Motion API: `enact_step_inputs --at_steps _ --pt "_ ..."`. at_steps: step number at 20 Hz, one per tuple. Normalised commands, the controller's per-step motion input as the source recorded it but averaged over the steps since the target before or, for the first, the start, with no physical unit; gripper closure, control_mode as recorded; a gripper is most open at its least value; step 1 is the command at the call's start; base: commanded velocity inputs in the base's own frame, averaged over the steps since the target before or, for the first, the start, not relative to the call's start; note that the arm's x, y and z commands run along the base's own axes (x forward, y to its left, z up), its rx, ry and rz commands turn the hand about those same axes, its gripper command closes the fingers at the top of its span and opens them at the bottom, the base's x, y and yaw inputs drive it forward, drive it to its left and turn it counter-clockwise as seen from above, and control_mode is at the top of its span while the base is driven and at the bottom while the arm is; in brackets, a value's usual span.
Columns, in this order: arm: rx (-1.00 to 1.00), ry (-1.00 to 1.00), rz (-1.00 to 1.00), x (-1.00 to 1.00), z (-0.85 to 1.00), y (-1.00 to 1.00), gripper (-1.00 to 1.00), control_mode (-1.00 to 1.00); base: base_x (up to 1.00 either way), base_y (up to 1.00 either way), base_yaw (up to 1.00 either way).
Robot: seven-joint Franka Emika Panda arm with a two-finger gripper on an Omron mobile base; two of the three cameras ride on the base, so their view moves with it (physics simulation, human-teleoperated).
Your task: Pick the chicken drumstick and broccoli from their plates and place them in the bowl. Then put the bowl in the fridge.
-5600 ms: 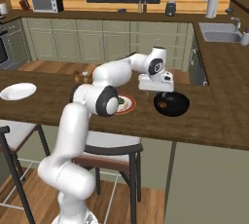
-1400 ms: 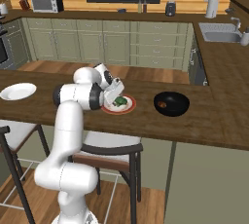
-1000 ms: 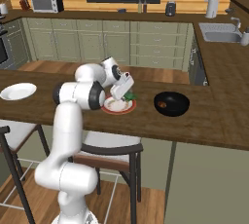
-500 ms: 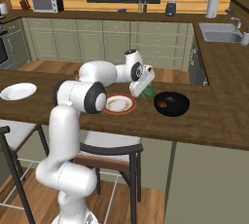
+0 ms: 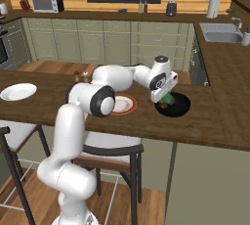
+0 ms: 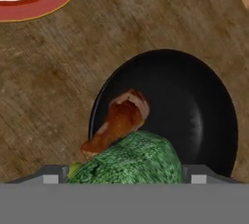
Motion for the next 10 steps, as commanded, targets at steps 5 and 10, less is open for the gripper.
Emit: enact_step_inputs --at_steps 5,10 --pt "0.15 0.0 -0.09 0.02 -0.24 -0.01 1.0 -1.0 0.0 0.0 0.0" --pt "0.09 0.0 -0.06 0.1 -0.18 -0.01 -1.0 -1.0 0.0 0.0 0.0"
